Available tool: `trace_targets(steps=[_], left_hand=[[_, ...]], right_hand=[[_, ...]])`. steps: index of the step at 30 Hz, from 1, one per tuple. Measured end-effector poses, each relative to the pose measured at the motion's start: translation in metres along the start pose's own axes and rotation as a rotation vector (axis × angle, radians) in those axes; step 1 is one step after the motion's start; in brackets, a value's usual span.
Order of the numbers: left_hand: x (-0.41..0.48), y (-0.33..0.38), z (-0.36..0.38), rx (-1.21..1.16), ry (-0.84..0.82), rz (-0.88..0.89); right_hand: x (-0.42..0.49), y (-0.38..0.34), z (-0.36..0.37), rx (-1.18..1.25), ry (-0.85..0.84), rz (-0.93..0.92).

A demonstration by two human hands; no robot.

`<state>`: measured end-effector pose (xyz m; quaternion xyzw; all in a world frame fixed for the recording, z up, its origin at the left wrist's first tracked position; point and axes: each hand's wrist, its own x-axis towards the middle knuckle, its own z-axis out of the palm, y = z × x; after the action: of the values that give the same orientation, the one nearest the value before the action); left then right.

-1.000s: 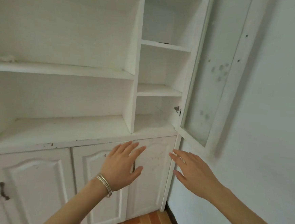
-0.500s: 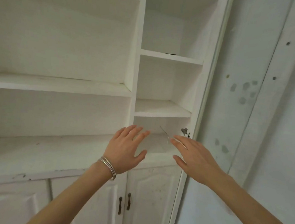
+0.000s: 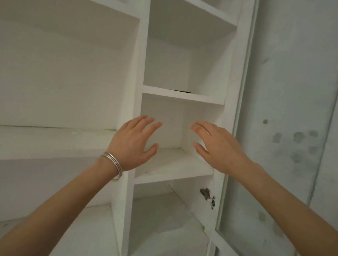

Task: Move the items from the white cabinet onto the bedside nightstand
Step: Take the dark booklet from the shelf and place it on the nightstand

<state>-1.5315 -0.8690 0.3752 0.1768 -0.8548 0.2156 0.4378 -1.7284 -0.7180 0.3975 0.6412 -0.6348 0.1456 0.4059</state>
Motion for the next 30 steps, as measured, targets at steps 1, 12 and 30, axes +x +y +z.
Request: trace_targets(steps=[1,12,30], left_hand=[[0.012,-0.008,0.005,0.0,0.019,-0.011],[0.123,-0.072,0.052,0.184,0.094,0.08],[0.137,-0.085,0.072,0.343,0.255,0.149]], right_hand=[[0.012,0.008,0.002,-0.015,-0.014,0.003],[0.121,0.088,0.042,0.062,0.048,0.103],[0.198,0.14,0.088,0.486,0.015,-0.071]])
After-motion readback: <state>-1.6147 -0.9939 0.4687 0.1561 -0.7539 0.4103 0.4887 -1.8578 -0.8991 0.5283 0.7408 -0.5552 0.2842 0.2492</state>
